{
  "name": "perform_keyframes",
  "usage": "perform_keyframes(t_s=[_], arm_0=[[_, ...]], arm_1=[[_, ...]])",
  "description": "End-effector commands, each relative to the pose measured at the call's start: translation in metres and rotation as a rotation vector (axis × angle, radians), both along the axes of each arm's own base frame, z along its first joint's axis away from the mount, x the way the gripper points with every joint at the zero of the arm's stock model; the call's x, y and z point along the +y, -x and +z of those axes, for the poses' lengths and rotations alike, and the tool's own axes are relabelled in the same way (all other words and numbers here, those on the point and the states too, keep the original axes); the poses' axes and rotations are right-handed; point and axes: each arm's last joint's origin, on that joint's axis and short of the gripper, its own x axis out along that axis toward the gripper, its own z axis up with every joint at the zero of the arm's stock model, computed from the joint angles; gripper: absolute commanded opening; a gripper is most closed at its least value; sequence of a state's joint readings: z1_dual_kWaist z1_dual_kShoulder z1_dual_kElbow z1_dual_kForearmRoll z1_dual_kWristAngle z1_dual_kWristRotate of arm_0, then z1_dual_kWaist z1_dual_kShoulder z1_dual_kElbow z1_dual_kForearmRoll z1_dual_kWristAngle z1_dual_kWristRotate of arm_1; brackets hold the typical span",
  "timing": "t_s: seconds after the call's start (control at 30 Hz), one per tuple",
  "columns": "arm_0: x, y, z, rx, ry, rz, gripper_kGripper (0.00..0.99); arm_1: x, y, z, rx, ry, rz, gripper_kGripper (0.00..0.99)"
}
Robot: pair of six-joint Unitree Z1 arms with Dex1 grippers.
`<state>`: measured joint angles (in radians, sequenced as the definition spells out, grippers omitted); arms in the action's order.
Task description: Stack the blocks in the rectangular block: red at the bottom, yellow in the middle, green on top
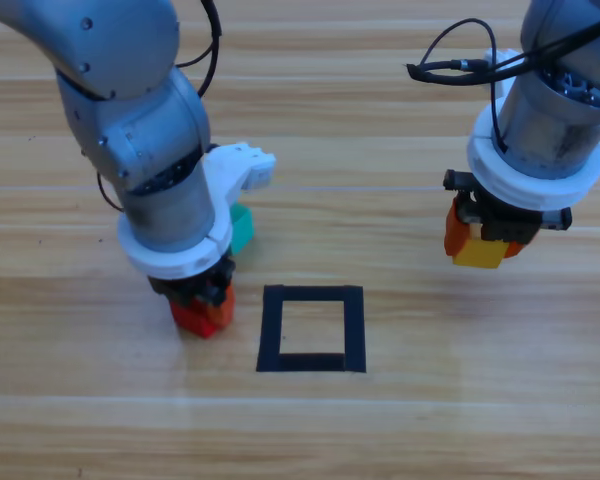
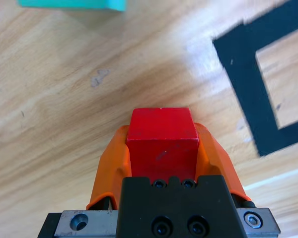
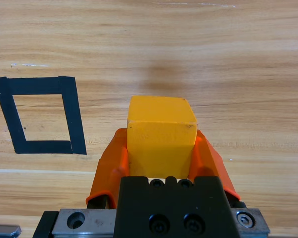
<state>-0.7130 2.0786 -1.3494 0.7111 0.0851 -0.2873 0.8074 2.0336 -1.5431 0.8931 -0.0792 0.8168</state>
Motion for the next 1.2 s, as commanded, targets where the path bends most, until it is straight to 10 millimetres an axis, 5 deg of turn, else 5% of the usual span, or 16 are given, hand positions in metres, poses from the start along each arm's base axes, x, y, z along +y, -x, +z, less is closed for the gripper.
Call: perform_keyframes(t_s=[0.03,0.33,0.87,1.2], arm_0=[[-0.012,-0.016,-0.009,0.038,0.009,0.213,0.038],[-0.065,-0.030,-0.019,0.078,-0.046,0.382,0.037],[-0.093,0.000,0.002,0.049,0.008,0.385,0.037],[-0.103,0.000,-0.002,0.047,0.020,0.369,0.038]], arm_1=[[-0.009,0.000,0.007,-0.014,0.014,-0.003,0.187],[-0.008,-0.001,0.009,-0.024,0.009,0.007,0.189],[-0.008,-0.002,0.012,-0.026,0.012,0.015,0.189],[-0.008,-0.002,0.012,-0.028,0.016,0.015,0.189]])
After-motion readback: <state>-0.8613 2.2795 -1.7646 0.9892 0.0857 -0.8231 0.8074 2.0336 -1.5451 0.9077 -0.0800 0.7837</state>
